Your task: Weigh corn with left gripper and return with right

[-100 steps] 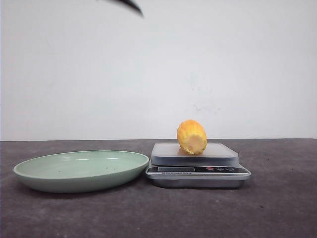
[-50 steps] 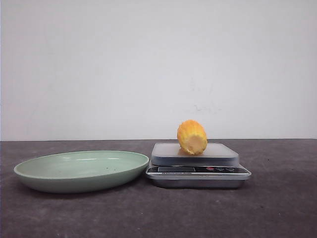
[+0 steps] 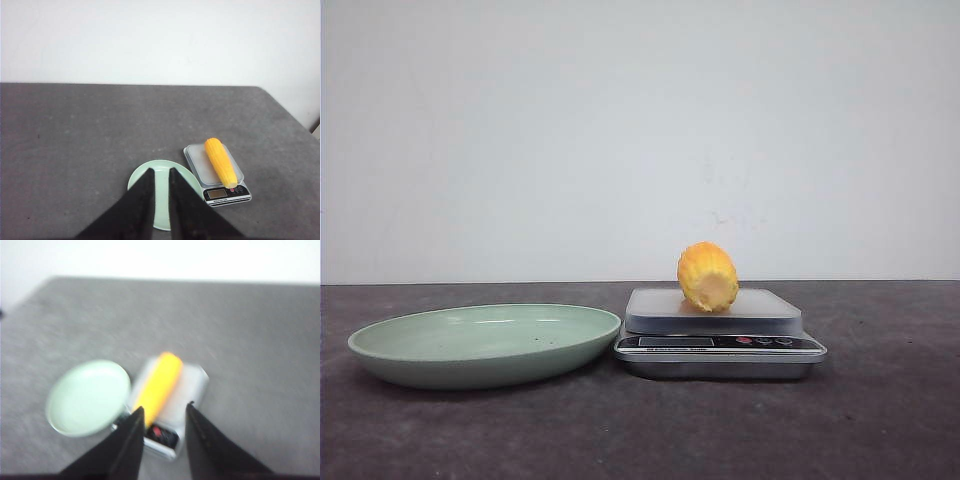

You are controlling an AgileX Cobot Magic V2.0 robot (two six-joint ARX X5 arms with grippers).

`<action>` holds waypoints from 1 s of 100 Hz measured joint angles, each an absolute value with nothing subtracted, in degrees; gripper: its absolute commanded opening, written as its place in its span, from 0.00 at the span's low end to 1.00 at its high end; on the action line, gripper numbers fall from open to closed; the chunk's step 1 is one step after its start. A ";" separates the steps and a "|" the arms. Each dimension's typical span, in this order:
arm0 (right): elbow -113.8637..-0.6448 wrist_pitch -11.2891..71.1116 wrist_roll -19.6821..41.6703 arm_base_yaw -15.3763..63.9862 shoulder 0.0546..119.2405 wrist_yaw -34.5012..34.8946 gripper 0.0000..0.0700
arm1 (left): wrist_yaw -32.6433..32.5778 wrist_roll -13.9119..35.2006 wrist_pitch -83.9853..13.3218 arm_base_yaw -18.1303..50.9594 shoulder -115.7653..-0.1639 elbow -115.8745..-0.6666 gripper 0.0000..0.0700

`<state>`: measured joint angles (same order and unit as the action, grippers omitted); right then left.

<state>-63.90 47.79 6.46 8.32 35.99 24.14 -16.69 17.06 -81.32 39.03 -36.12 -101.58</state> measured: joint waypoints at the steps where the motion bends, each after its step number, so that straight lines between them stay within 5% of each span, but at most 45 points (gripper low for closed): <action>1: -63.90 47.07 6.46 8.32 35.99 24.69 0.17 | -16.69 17.06 -81.32 39.03 -36.03 -101.58 0.01; 14: -63.90 34.13 8.23 9.08 36.07 31.40 0.26 | -16.69 17.06 -81.32 39.03 -35.64 -101.58 0.01; 34: -65.73 15.94 16.71 12.12 40.25 31.66 0.42 | -16.69 17.06 -81.32 39.03 -35.64 -101.56 0.01; 52: -69.84 16.75 19.42 17.52 50.98 26.85 0.67 | -16.67 17.04 -81.32 39.03 -35.64 -101.12 0.01; 86: -71.22 28.10 20.91 28.16 72.97 4.54 0.67 | -16.56 16.03 -81.32 39.03 -35.64 -101.08 0.01; 100: -71.24 31.09 22.90 30.09 81.36 2.83 0.67 | -16.53 14.61 -81.32 39.03 -35.64 -101.08 0.01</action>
<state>-71.24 31.09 22.90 30.09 81.36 2.83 -16.53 14.61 -81.32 39.03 -35.64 -101.08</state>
